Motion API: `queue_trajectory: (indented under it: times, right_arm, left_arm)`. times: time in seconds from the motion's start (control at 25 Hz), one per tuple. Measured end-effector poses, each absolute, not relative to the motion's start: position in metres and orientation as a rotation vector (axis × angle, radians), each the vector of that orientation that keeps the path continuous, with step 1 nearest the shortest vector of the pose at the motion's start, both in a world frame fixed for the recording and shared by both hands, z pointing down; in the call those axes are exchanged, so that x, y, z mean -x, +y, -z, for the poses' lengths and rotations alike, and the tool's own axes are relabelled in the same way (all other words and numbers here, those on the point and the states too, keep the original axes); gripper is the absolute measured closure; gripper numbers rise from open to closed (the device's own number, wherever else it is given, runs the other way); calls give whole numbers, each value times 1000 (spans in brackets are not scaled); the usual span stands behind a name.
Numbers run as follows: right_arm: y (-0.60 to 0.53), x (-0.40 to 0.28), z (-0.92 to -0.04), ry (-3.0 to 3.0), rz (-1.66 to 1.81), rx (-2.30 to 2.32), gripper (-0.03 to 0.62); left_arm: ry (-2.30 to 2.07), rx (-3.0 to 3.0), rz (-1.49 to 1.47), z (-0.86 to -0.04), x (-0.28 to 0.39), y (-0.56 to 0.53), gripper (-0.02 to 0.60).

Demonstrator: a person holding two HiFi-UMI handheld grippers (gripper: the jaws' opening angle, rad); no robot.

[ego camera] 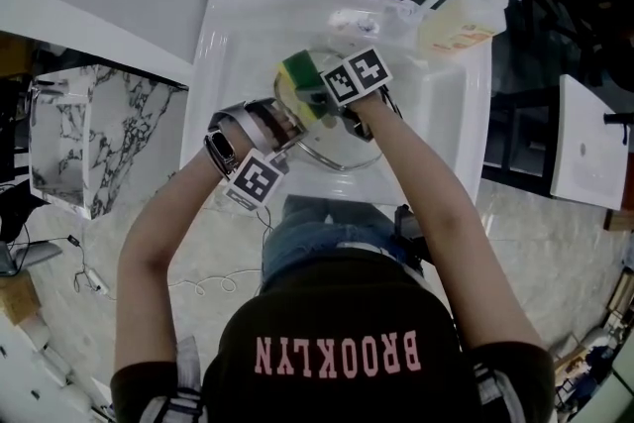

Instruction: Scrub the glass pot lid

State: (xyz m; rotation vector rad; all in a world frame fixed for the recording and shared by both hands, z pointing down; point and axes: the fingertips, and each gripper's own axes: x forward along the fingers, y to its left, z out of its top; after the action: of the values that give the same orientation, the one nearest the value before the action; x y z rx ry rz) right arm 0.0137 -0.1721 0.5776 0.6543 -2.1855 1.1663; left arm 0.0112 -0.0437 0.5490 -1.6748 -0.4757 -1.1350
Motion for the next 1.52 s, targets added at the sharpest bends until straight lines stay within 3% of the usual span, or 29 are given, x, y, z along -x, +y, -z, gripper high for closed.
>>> queue_trajectory:
  times: [0.92, 1.16, 1.28, 1.52]
  right_arm:
    - [-174, -123, -666, -1910, -1170, -790, 321]
    - [-173, -136, -667, -1844, -940, -754, 321]
    - [-171, -127, -649, -1901, -861, -673, 321]
    - [-148, -47, -557, -2289, -949, -267, 321]
  left_arm:
    - [-452, 1819, 1112, -542, -20, -35, 548]
    - [-446, 1760, 1105, -537, -22, -42, 548]
    - [-385, 1669, 1052, -523, -28, -51, 548]
    - [-413, 1754, 1081, -529, -18, -35, 549]
